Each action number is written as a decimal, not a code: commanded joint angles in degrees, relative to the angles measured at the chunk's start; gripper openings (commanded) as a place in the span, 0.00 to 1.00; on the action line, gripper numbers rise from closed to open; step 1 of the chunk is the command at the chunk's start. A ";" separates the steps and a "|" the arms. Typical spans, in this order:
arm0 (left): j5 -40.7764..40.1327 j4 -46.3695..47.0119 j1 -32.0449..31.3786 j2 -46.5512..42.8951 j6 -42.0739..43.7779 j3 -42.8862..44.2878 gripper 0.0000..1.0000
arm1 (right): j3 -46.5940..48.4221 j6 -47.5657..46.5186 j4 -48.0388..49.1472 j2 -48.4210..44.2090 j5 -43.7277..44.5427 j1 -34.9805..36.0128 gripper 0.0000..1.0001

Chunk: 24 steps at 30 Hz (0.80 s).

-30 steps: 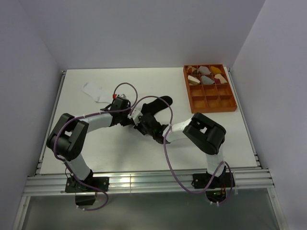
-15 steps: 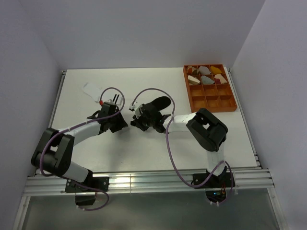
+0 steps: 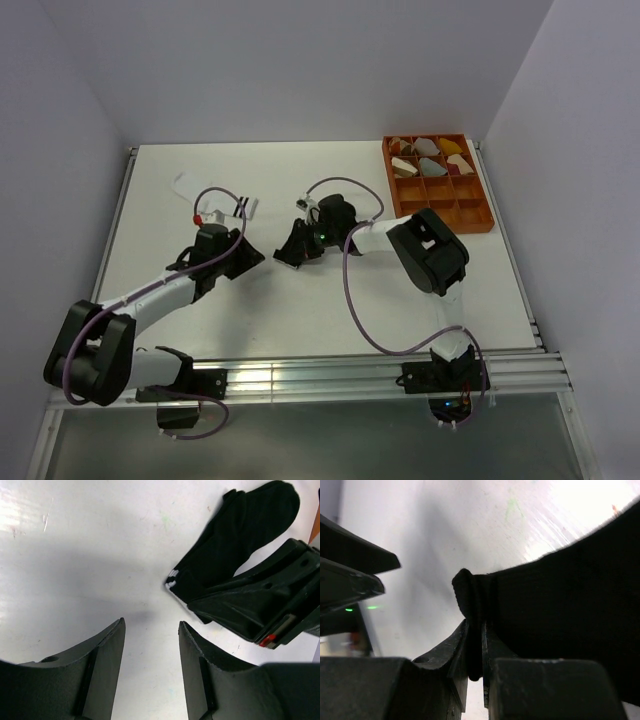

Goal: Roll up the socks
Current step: Roll the sock at the center of the board.

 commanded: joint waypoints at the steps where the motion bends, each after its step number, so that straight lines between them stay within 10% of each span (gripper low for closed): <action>1: 1.78 5.86 -0.04 1.44 -1.31 -0.77 0.53 | -2.69 12.11 5.17 3.05 -7.83 -1.14 0.00; 24: -1.12 10.87 -4.26 17.09 -5.61 5.30 0.50 | -5.25 23.82 11.01 7.36 -9.60 -3.08 0.00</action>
